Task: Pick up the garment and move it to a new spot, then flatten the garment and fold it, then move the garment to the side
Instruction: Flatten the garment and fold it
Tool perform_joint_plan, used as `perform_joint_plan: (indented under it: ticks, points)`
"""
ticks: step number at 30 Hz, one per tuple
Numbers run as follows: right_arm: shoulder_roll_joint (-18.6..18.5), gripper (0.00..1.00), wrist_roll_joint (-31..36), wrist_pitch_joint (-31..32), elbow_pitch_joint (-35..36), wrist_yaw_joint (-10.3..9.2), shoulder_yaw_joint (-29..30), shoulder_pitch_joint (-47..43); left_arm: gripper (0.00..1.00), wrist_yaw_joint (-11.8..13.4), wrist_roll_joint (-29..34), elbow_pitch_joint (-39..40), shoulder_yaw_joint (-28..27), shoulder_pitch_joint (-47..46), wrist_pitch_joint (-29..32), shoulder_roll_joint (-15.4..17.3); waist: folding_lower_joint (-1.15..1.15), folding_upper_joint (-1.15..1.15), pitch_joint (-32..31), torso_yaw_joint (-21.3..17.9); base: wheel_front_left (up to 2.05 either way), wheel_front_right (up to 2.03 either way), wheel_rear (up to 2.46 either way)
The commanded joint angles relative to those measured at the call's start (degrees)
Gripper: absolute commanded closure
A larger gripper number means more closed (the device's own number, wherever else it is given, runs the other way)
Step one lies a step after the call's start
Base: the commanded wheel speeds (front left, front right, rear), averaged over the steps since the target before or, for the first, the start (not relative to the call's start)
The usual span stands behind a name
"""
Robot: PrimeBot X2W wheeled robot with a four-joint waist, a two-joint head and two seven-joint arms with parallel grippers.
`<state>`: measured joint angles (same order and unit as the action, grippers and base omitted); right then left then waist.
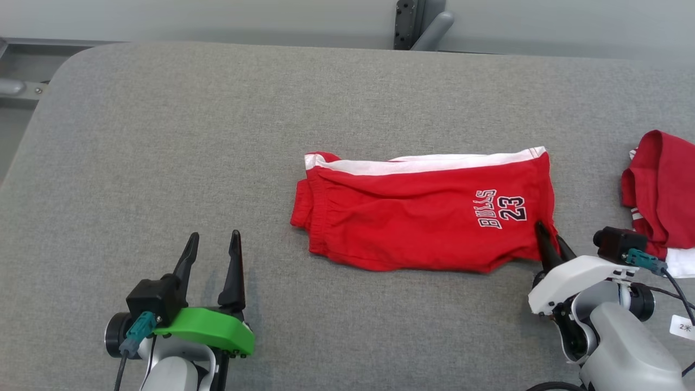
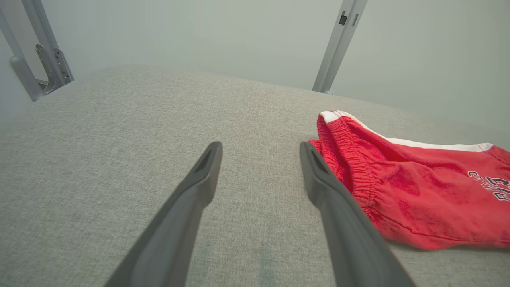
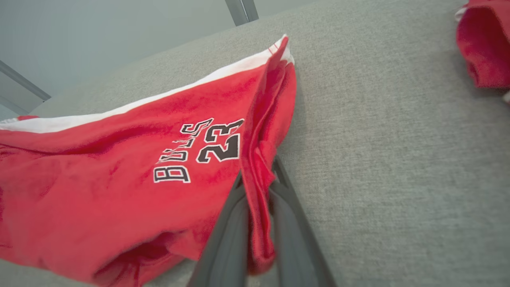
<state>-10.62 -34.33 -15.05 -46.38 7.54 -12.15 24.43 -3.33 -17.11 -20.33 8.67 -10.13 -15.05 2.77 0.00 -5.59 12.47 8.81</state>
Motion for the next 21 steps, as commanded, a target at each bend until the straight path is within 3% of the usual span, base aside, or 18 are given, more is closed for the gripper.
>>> perform_joint_plan:
  ticks: [1,10,16,21]
  points:
    - [-0.72,1.00,0.48,-0.12,0.61,-0.12,0.44,-1.05,0.00,-0.30,-0.08,0.10,-0.43,1.17,-0.12,0.27,0.00,0.00,-1.24,-1.31,0.00,0.00,0.00]
    - [-0.13,1.00,4.64,-0.12,9.25,-0.11,-2.00,1.78,0.00,-0.68,-0.38,-0.37,0.05,1.59,-0.12,0.26,0.00,0.00,-0.82,0.09,0.00,0.00,0.00]
    - [2.26,1.00,5.52,-0.12,14.38,-0.10,-11.97,4.00,0.00,-0.63,-1.53,-0.95,1.60,1.11,-0.12,0.26,0.00,0.00,-1.09,3.17,0.00,0.00,0.00]
    - [4.01,1.00,4.11,-0.12,13.34,-0.10,-21.12,5.45,0.00,-0.44,-1.87,-1.30,2.26,2.11,-0.12,0.26,0.00,0.00,-1.55,5.84,0.00,0.00,0.00]
